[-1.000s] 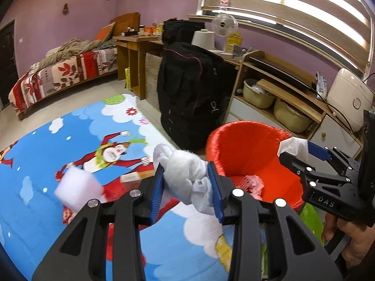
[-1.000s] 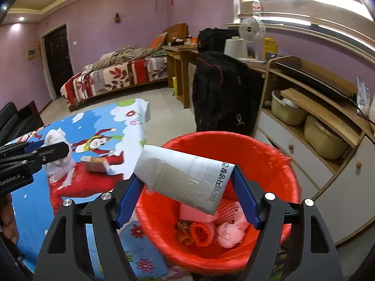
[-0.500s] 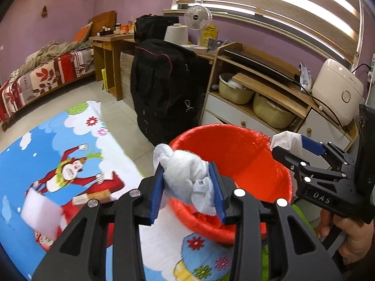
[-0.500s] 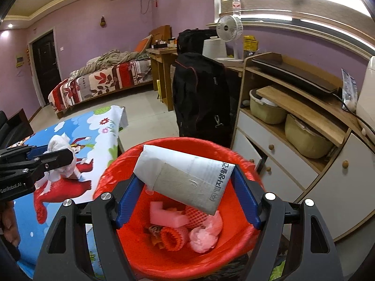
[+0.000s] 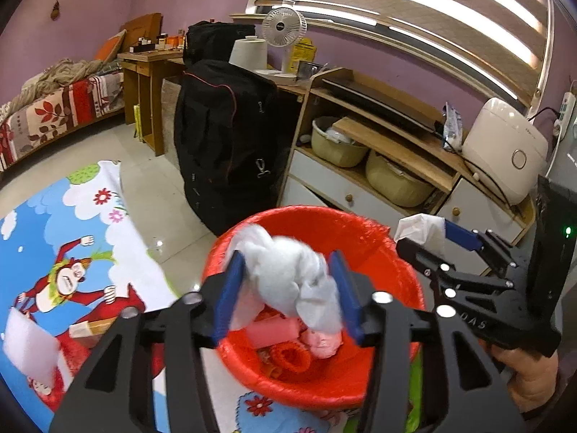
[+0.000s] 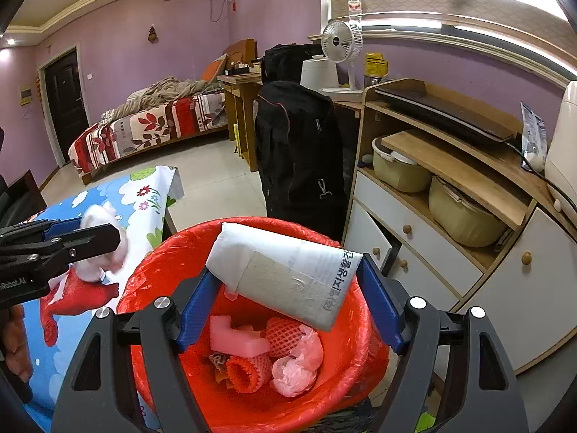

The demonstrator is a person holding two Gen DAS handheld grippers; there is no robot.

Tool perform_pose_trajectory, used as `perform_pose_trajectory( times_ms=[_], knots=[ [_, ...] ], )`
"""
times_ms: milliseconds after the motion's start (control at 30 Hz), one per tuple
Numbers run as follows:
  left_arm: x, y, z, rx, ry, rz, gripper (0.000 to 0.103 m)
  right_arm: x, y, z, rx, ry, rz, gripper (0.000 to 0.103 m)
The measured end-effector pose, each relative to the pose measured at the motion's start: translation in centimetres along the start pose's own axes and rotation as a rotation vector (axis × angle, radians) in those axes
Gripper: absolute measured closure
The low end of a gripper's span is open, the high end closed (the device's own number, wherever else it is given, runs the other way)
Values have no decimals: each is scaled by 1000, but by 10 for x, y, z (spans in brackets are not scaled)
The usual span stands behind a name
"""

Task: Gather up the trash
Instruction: 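Carry the tissue and paper packet over the red bin and open both tools, then move both tools back toward the foam block and boxed tube on the bed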

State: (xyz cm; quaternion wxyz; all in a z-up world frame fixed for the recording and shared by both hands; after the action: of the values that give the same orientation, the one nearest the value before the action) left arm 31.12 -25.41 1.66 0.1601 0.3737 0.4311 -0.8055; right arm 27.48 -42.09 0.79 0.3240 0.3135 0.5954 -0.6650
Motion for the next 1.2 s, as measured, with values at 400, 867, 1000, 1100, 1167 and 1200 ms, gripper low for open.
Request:
perform_pose_trajectory(
  times_ms=[400, 867, 1000, 1100, 1167, 1200],
  knots=[
    [1, -8, -7, -15, -24, 28, 34, 3, 3, 4, -7, 12, -3, 19],
    [6, -60, -50, -147, -32, 108, 31, -1, -4, -40, -73, -22, 12, 19],
    [9, -78, -71, -183, -64, 132, 31, -4, -7, -57, -99, -40, 19, 19],
    [11, -92, -88, -206, -90, 150, 30, -7, -9, -70, -117, -55, 24, 19],
    [13, -100, -96, -221, -104, 160, 30, -8, -11, -77, -127, -63, 28, 19],
    [13, -105, -101, -230, -111, 166, 29, -9, -12, -79, -131, -65, 29, 19]
  ],
)
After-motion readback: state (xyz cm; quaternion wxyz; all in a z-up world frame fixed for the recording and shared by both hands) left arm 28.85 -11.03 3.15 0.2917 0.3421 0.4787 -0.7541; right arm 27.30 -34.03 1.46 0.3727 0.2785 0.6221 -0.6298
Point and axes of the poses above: each gripper's, at about its wrist camera, not at the fingertips, and y roughly the way its jaws point, z to its right, x to its underside, the point moved 7 cm from there along y, roughly the way its jaws point, and after that the axes turned 12 degrees about x, right-handed, at the moved point
